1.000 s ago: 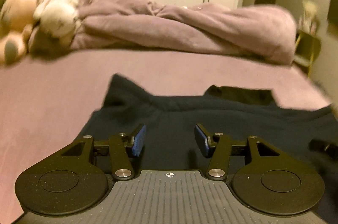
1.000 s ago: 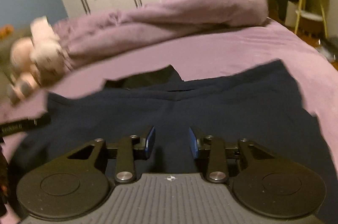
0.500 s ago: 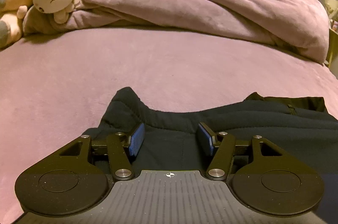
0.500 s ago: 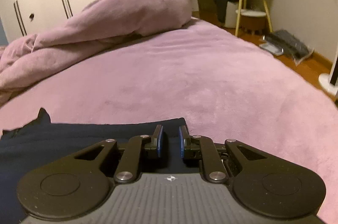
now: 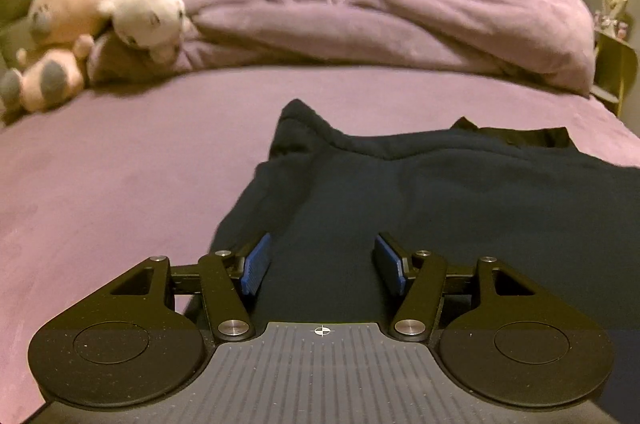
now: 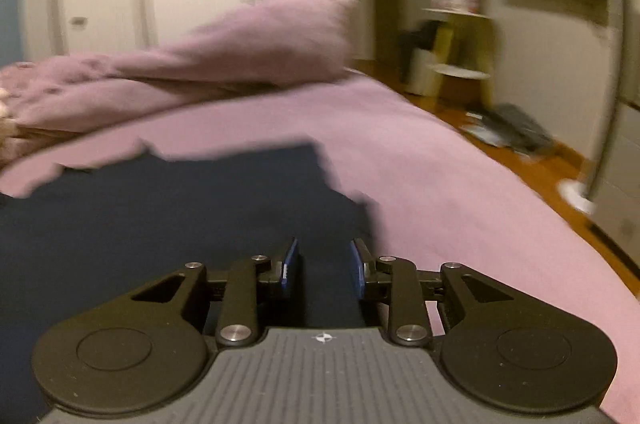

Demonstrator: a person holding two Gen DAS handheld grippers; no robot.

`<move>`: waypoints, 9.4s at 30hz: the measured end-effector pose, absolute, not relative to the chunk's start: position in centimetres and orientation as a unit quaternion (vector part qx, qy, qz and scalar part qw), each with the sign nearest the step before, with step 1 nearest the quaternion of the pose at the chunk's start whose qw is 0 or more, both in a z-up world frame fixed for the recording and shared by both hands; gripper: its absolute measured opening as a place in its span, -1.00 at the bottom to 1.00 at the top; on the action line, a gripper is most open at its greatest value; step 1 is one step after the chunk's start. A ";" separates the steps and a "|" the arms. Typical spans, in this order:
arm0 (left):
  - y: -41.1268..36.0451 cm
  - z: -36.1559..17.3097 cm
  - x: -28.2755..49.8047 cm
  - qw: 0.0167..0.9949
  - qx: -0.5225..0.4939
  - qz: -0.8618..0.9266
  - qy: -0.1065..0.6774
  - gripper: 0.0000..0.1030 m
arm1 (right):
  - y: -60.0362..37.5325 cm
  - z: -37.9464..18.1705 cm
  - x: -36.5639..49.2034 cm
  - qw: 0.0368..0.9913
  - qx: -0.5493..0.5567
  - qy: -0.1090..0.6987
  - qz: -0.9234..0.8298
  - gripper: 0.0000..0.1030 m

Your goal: Fold large clothes

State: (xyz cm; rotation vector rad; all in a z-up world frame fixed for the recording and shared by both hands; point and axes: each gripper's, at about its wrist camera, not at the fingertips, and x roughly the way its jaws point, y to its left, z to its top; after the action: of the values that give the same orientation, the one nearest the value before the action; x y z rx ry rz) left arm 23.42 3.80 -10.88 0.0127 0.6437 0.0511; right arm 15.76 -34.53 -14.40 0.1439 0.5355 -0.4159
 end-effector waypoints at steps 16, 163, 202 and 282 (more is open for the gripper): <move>9.7 -9.1 10.8 0.930 -0.083 0.048 0.356 0.48 | -30.5 -12.6 9.2 0.930 0.027 0.303 -0.204 -0.31; -1.6 -7.8 17.1 0.846 -0.279 -0.147 0.430 0.51 | -32.3 -7.0 15.1 0.899 0.294 0.318 0.065 0.10; -7.2 -8.9 24.2 0.904 -0.196 -0.053 0.376 0.66 | -26.7 -8.2 23.6 0.962 0.132 0.229 -0.063 -0.54; -6.2 -6.6 17.5 0.882 -0.162 -0.126 0.423 0.67 | -29.3 -6.0 25.1 0.963 0.085 0.254 -0.026 -0.38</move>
State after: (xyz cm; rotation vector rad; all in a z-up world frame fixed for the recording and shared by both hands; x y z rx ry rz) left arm 17.55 -6.25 -6.58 -0.3364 0.8812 -0.2634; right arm 25.06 -29.28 -6.01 0.1714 0.5147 -0.0521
